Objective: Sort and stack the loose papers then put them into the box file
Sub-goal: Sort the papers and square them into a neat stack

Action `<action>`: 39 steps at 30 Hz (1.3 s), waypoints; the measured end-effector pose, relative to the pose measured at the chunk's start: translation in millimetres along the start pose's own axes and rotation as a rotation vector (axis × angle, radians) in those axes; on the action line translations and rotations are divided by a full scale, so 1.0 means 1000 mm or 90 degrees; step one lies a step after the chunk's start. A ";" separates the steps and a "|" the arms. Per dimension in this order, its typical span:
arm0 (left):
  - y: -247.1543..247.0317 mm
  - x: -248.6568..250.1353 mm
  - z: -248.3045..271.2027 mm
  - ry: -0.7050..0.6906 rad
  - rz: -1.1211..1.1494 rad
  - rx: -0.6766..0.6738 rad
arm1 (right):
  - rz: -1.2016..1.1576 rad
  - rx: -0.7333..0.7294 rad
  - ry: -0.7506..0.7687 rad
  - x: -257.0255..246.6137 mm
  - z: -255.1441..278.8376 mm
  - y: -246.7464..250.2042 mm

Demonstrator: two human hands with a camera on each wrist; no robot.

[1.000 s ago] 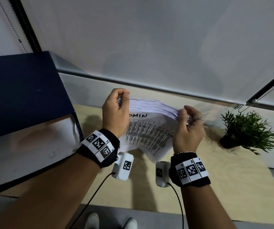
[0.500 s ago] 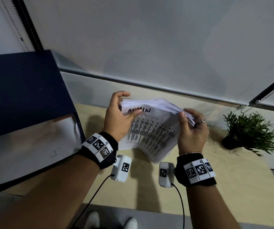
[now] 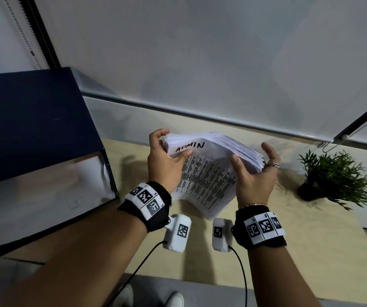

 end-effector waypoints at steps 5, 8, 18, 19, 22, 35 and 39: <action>-0.007 0.013 0.011 -0.030 0.045 -0.037 | -0.057 -0.016 -0.031 0.010 0.000 0.010; -0.009 0.018 0.019 -0.041 0.043 -0.087 | -0.051 0.012 -0.038 0.009 0.005 0.022; -0.007 0.029 0.023 -0.036 0.120 -0.006 | -0.052 0.041 -0.004 -0.007 0.002 0.009; -0.006 0.031 0.022 -0.042 0.126 0.015 | -0.045 0.051 0.009 -0.009 0.001 0.009; -0.003 0.035 0.017 -0.052 0.149 0.066 | -0.016 0.096 0.030 -0.012 0.001 0.011; -0.001 0.046 0.007 -0.099 0.068 0.116 | 0.008 0.121 0.046 -0.013 0.005 0.007; 0.001 0.045 0.001 -0.096 0.049 0.127 | -0.021 0.036 0.026 -0.009 0.008 0.006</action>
Point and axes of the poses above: each hand's wrist, its own z-axis away from the middle knuckle, its own y-axis out of the back of the hand, x = y × z, the point moved 6 cm from there along -z, towards the middle knuckle, and after that the axes turned 4 degrees about y, right-handed, at the moved point
